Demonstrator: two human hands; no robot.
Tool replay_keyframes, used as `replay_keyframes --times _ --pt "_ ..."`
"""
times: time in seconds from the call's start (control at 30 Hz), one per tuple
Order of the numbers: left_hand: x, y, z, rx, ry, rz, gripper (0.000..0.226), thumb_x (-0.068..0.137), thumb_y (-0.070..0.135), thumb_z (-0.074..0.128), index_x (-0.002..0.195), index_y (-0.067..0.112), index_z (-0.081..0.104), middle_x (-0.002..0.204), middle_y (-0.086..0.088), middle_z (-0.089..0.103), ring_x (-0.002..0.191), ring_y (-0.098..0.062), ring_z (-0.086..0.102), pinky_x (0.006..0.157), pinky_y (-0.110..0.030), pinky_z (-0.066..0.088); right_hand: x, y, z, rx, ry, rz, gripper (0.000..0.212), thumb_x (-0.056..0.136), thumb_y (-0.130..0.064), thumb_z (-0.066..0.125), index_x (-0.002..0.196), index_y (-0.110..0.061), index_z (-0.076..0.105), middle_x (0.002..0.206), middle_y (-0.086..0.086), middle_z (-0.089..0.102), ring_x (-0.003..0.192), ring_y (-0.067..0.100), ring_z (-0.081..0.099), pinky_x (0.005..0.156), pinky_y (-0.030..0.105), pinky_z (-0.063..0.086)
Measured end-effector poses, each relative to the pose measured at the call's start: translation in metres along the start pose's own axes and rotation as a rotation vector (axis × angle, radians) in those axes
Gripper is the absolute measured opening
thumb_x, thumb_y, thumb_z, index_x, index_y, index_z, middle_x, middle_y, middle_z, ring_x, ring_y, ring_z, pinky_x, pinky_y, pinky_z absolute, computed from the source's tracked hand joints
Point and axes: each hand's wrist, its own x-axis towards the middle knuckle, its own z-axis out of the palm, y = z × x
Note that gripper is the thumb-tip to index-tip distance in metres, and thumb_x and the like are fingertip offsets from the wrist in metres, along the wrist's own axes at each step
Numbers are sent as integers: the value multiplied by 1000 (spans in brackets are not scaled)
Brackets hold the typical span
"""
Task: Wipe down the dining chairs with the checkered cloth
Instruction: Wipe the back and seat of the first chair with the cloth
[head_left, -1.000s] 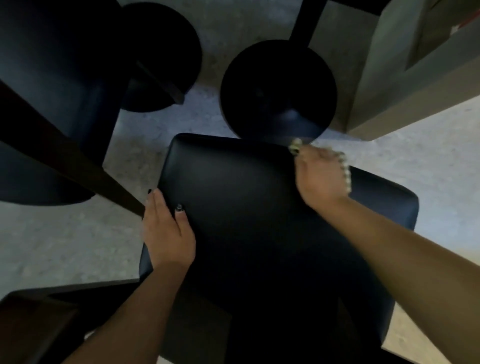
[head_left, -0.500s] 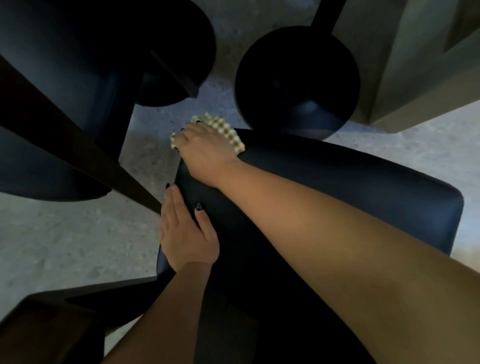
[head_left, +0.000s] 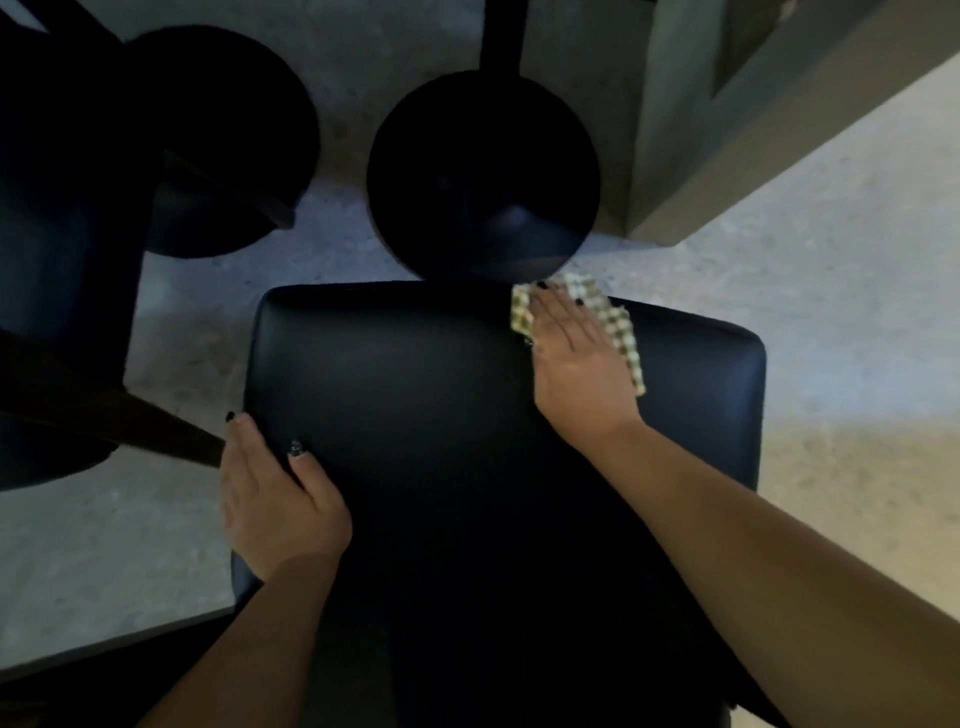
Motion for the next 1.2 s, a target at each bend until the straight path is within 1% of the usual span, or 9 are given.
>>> replay_keyframes --times 0.07,0.1,0.2,0.27,0.37,0.5,0.67,0.8,1.2 --pt "0 1 1 6 13 -1 64 97 32 28 153 4 20 157 -20 27 143 -35 28 116 -45 21 -19 25 -7 -27 52 140 44 82 7 57 125 11 54 132 27 53 126 39 49 106 51 39" --pt "-1 1 1 10 13 -1 64 97 31 28 153 3 20 157 -20 27 143 -34 27 116 -45 21 -27 34 -10 -36 61 225 44 86 4 53 130 10 51 136 26 49 131 37 45 110 48 35" --pt "-1 0 1 11 9 18 65 96 32 27 154 3 18 158 -20 25 145 -33 25 118 -44 19 -44 52 -16 -25 61 480 48 98 -9 38 144 2 34 152 16 32 144 25 24 120 34 9" --pt "-1 -1 1 12 13 15 65 97 32 26 154 2 18 158 -20 24 145 -33 24 118 -44 19 -53 57 -17 -17 82 609 49 100 -14 35 147 -2 30 155 10 27 146 21 16 120 34 1" --pt "-2 1 1 -4 26 28 64 97 32 26 154 3 17 158 -20 24 144 -34 24 117 -46 21 -61 57 -19 9 120 732 50 100 -15 35 148 -5 28 157 8 24 147 22 11 120 41 0" --pt "-3 -2 4 -5 53 31 63 98 33 26 154 4 18 157 -21 26 143 -36 26 117 -49 22 -61 57 -19 18 120 881 51 101 -24 31 149 -8 26 159 9 18 146 35 5 118 47 2" --pt "-3 -8 11 -24 87 27 67 95 36 26 155 8 17 158 -18 26 144 -34 26 117 -46 20 -57 62 -18 1 101 884 54 102 -32 28 151 -12 21 159 6 14 145 38 5 118 50 7" --pt "-2 -4 9 -23 96 25 67 95 37 26 155 9 18 159 -14 25 145 -29 25 118 -41 18 -70 71 -13 -6 138 815 53 102 -31 27 150 -10 23 159 6 15 146 36 8 118 46 10" --pt "-2 -4 8 -1 70 -5 64 96 35 29 155 11 20 159 -11 27 145 -26 27 115 -45 24 -75 64 -16 36 156 821 53 102 -29 29 151 -9 23 159 7 17 146 32 10 120 42 9"
